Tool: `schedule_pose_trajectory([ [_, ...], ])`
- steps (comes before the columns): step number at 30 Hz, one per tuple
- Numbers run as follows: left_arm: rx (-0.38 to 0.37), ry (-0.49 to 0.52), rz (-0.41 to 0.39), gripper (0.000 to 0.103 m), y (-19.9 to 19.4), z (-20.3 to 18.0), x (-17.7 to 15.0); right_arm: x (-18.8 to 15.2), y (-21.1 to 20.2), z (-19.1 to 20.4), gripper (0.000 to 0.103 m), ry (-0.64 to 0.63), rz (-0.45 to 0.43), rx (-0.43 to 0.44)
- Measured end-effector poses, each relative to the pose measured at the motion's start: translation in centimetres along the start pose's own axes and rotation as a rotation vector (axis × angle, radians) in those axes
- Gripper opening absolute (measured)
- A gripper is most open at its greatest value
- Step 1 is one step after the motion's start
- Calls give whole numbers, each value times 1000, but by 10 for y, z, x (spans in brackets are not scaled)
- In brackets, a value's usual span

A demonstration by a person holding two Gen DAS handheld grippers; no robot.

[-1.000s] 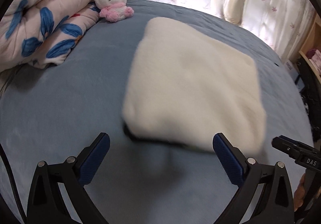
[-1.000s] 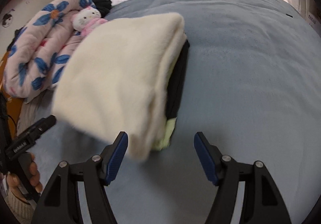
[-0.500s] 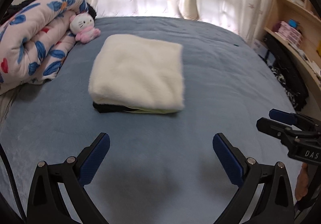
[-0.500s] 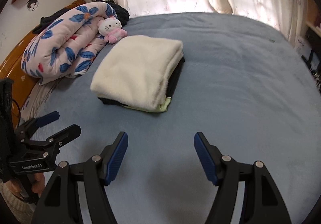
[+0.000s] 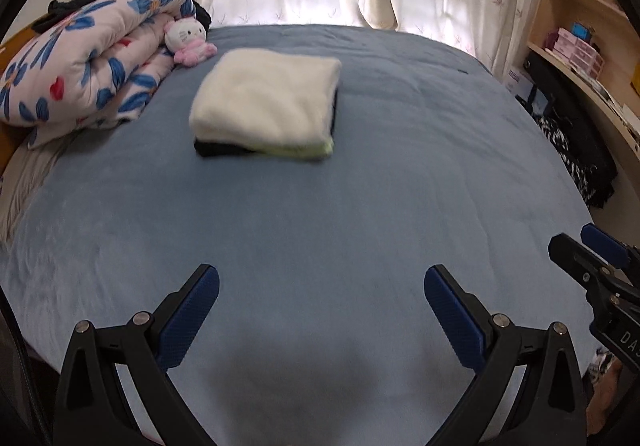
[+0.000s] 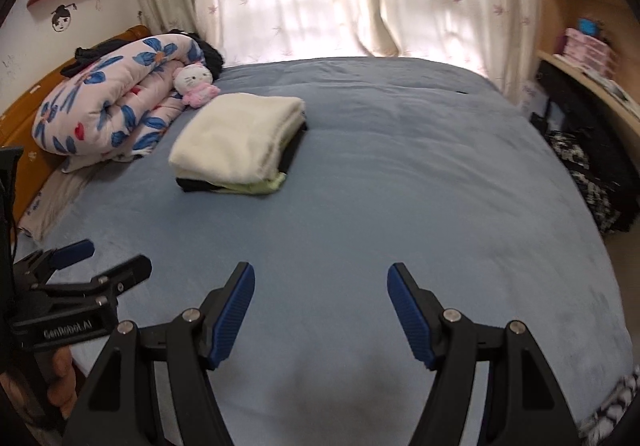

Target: Fold large clothes

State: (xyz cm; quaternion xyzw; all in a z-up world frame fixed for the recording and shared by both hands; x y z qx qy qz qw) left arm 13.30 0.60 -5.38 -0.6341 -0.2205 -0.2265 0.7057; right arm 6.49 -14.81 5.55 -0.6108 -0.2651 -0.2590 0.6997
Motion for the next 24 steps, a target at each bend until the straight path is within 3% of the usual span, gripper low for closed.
schedule_pose_trajectory([
  [9, -21, 4, -4, 102, -25, -35, -57, -63, -23, -6, 70, 20, -26, -54],
  [24, 14, 50, -37, 102, -38, -50, -67, -80, -29, -22, 70, 71, -12, -62],
])
Point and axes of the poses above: each gripper's, at about its wrist camera, not at the fingertips, and y roughly the way its jaws point, z to its left, x to its top, the point moved 2 cm from there along y, roughly the way its jaws point, and after that the axes turned 6 degrees about x, right-handed, at the moved point
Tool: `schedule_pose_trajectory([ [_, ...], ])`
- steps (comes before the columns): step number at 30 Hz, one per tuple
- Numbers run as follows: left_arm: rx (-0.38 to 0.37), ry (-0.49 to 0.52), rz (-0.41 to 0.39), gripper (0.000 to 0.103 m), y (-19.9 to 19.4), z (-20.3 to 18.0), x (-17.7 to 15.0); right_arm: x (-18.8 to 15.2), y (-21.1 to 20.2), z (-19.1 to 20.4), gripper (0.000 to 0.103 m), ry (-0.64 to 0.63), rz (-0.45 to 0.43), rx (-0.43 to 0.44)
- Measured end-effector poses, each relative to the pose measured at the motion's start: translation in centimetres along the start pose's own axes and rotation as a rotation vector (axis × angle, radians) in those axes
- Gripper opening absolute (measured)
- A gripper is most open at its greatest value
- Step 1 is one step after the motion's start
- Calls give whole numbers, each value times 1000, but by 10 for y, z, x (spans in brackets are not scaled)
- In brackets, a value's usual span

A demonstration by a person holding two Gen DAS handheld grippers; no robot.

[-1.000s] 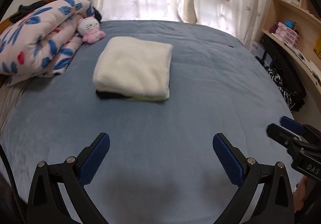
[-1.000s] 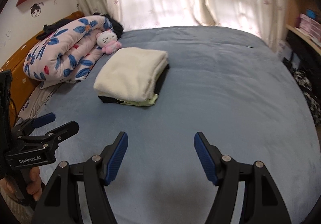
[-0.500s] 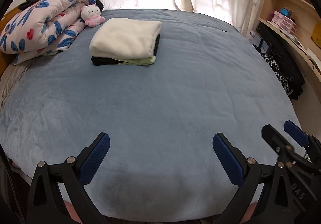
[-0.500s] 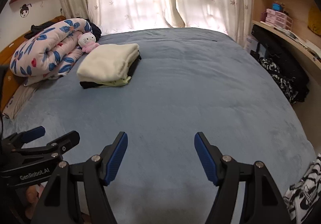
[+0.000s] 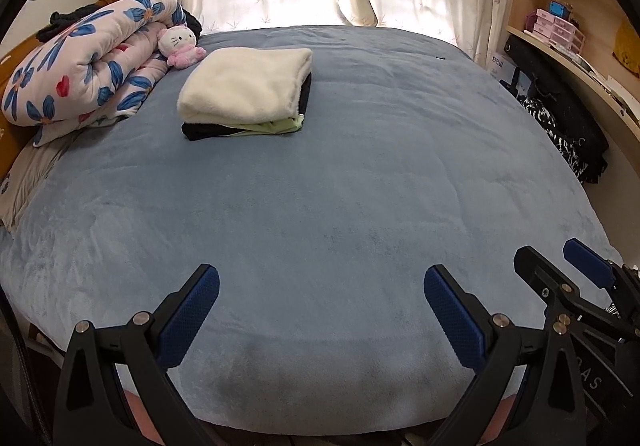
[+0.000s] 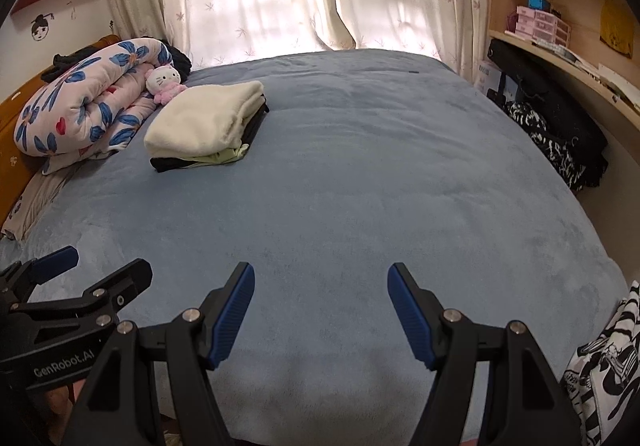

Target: Fold large clothes

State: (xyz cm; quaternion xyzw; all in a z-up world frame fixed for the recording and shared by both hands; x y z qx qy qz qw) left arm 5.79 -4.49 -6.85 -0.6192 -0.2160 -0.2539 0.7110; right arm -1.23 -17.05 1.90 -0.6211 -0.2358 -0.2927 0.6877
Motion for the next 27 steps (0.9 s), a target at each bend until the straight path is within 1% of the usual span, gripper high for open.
schedule_pose_trajectory([
  [9, 16, -10, 7, 102, 1, -1, -1, 2, 2, 1, 70, -14, 0, -23],
  [21, 26, -8, -5, 102, 0, -1, 0, 2, 4, -2, 70, -12, 2, -29],
  [27, 24, -11, 1, 102, 0, -1, -1, 3, 5, -2, 70, -13, 2, -30],
])
Point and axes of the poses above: each gripper's, at about its wrist camera, not at the fingertips, and y roughly the way its jaws point, z to its left, x to its top, the point moved 2 cm from there along y, roughly the way its jaws point, and after that the axes turned 6 degrees about x, right-handed, at the moved point
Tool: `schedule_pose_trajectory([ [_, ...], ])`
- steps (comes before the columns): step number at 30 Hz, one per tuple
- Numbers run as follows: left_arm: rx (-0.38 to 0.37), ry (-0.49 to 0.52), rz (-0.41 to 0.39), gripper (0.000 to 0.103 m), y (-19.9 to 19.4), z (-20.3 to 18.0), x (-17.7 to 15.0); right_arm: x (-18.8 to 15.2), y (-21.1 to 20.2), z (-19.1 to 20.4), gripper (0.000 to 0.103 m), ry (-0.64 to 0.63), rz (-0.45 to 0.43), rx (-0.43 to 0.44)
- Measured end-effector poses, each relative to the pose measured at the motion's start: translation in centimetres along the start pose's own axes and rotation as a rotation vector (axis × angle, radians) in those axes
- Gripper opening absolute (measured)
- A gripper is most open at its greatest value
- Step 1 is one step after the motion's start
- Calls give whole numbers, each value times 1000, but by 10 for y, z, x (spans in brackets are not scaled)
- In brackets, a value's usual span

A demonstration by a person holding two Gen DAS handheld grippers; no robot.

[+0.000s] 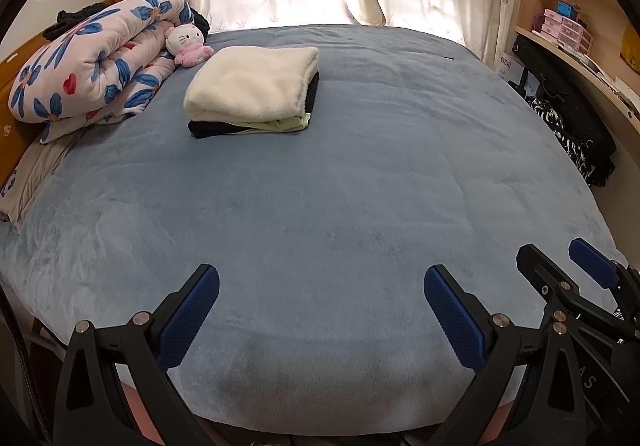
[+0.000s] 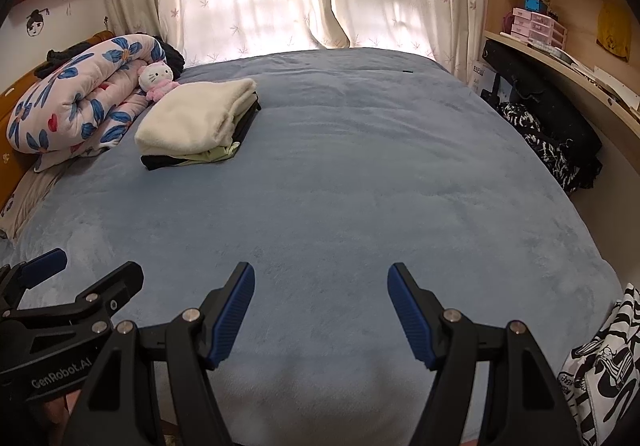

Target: Fold large clothes

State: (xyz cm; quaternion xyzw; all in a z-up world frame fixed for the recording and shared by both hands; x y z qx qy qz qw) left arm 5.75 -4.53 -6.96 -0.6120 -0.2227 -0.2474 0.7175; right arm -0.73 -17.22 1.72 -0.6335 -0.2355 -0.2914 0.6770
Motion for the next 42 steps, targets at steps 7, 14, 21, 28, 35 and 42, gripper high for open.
schedule_pose_trajectory([
  [7, 5, 3, 0, 102, 0, 2, 0, 0, 1, 0, 70, -1, 2, -2],
  [14, 10, -2, 6, 102, 0, 1, -1, -1, 1, 0, 70, 0, 5, -1],
  [21, 7, -7, 11, 102, 1, 4, -2, -1, 1, 0, 70, -1, 5, -2],
  [28, 8, -11, 15, 102, 2, 6, -3, -1, 1, 0, 70, -2, 5, -3],
  [35, 8, -14, 23, 102, 4, 6, -6, -2, 2, 0, 70, -2, 8, -3],
  [42, 7, -13, 20, 102, 3, 6, -6, -1, 1, -1, 70, -3, 8, -2],
])
Point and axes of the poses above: each gripper's, at about its wrist camera, not at the fingertips, and y roughly the way its jaws point, z to its left, x to its top, the point moved 2 cm from there along y, roughly the way its jaws point, and after that the axes turned 6 degrees about x, right-handed, at the moved point
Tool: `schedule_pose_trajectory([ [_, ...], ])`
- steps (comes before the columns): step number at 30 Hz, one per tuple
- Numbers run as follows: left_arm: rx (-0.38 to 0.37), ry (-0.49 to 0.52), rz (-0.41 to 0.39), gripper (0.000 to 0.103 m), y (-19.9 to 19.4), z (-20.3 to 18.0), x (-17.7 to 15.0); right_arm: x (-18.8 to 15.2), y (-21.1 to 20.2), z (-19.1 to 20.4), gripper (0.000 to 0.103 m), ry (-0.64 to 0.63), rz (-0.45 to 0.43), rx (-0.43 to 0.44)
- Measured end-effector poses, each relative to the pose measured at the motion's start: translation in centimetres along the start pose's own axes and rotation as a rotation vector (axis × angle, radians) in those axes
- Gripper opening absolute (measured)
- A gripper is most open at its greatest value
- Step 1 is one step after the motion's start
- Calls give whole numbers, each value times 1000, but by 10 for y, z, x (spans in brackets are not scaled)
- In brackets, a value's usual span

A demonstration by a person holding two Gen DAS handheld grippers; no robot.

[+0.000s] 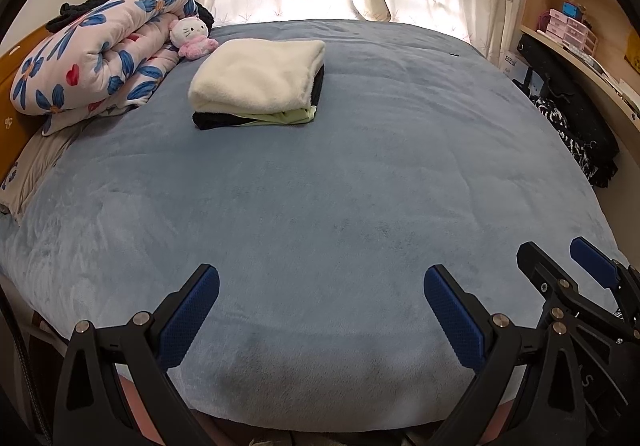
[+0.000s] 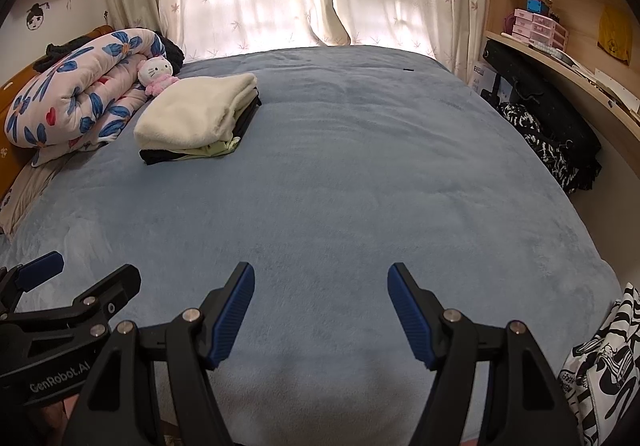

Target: Fold large clothes

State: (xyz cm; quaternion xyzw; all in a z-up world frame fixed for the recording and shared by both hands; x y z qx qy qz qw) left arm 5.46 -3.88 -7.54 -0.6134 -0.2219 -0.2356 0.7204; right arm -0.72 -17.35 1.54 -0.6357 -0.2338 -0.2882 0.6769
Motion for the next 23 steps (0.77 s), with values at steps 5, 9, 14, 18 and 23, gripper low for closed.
schedule_pose_trajectory([
  [5, -2, -1, -1, 102, 0, 1, -1, -1, 0, -1, 70, -2, -1, 0],
  [9, -2, 0, 0, 101, 0, 1, -1, -1, 0, -2, 70, -3, 0, 0],
  [14, -1, 1, 1, 101, 0, 1, -2, 0, 0, -1, 70, -2, 1, 0],
  [18, -2, -1, 1, 101, 0, 1, -2, 0, 0, 0, 70, -3, 0, -1],
  [23, -5, 0, 6, 101, 1, 1, -5, -1, 0, -1, 70, -2, 2, 1],
])
Point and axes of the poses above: each gripper's, at about its wrist camera, not at the fingertips, and y roughly the way its jaws point, z to its left, x to its top, the point moved 2 cm from there along y, roughly the way its jaws point, and after that the axes turned 6 degrees about x, right-handed, at the moved point
